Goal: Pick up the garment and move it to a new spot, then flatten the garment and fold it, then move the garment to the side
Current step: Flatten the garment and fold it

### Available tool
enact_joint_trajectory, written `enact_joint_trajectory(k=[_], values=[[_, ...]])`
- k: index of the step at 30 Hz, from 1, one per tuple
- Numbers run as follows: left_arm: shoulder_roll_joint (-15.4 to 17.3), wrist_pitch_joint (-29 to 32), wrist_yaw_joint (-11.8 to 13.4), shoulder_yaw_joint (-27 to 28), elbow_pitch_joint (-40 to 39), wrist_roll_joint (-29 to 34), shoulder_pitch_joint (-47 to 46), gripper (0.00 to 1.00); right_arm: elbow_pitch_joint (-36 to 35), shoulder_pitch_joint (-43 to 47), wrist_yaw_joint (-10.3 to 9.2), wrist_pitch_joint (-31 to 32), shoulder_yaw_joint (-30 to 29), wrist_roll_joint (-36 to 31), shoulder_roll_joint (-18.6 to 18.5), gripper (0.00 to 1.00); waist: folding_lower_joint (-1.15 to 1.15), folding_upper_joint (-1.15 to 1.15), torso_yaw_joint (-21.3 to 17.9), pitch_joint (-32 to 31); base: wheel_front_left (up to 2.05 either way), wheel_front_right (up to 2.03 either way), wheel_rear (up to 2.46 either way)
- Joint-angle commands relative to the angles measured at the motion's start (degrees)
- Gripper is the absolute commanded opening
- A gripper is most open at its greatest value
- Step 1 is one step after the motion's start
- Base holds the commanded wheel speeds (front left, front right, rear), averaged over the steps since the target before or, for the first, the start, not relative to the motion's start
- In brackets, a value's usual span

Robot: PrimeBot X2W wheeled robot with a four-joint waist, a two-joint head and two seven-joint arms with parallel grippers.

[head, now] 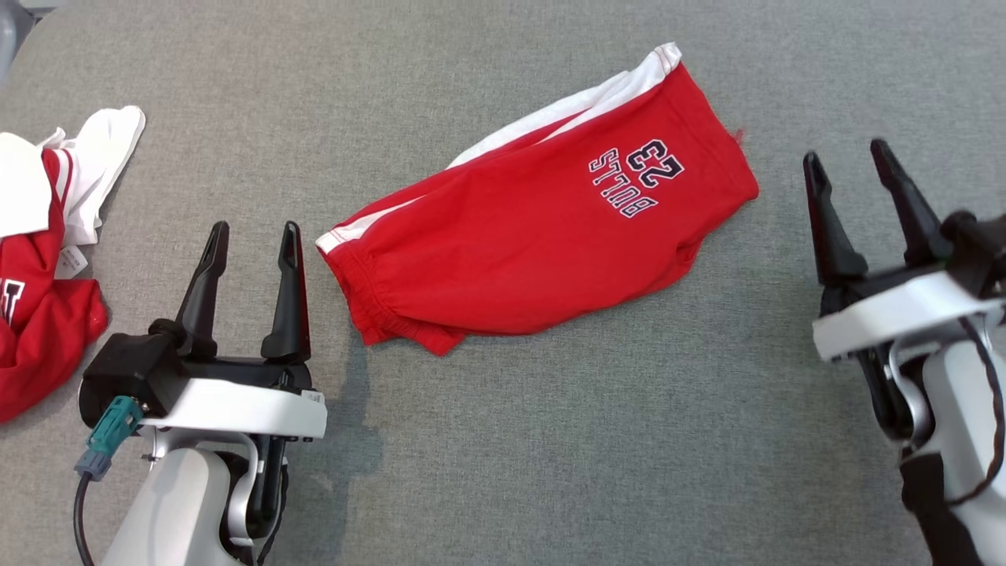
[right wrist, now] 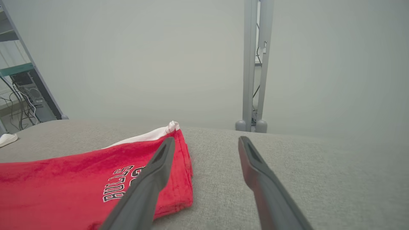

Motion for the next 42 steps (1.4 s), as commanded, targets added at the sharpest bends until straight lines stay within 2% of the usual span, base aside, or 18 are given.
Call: enact_joint_trajectory(k=[1,12,21,28,37,42], values=[[0.46,-0.15,0.29,0.19,0.21,0.3,0.41,1.0,-1.54,2.14,0.01,0.47,-1.33,-0.67,0.7,1.0,0.0,0.0,-0.3,-0.41,0.0,0.0,0.0],[1.53,1.32,1.02,-0.08,-0.66,0.25,1.39,1.0,-11.69,10.98,0.01,5.04,-6.55,-4.25,4.62,1.0,0.0,0.0,-1.7,-1.42,0.0,0.0,0.0],[2.31,2.41,1.9,-0.43,-2.37,1.07,0.89,1.0,-13.08,9.91,0.01,7.28,-7.9,-3.88,5.19,1.0,0.0,0.0,-1.45,-0.81,0.0,0.0,0.0],[1.52,2.21,1.89,-1.47,-3.08,1.15,-0.44,1.0,-5.99,2.63,0.01,9.0,-6.07,-2.22,3.05,1.0,0.0,0.0,1.04,1.85,0.0,0.0,0.0],[-0.12,1.33,0.69,-3.36,-1.61,1.38,-2.49,1.0,7.35,-7.12,0.01,10.91,1.62,0.35,-0.4,1.0,0.0,0.0,5.12,5.02,0.0,0.0,0.0],[-0.57,0.71,0.51,-3.62,-0.72,1.27,-2.82,1.0,13.73,-10.11,0.01,12.01,5.93,3.59,-0.87,1.0,0.0,0.0,5.94,5.36,0.0,0.0,0.0]])
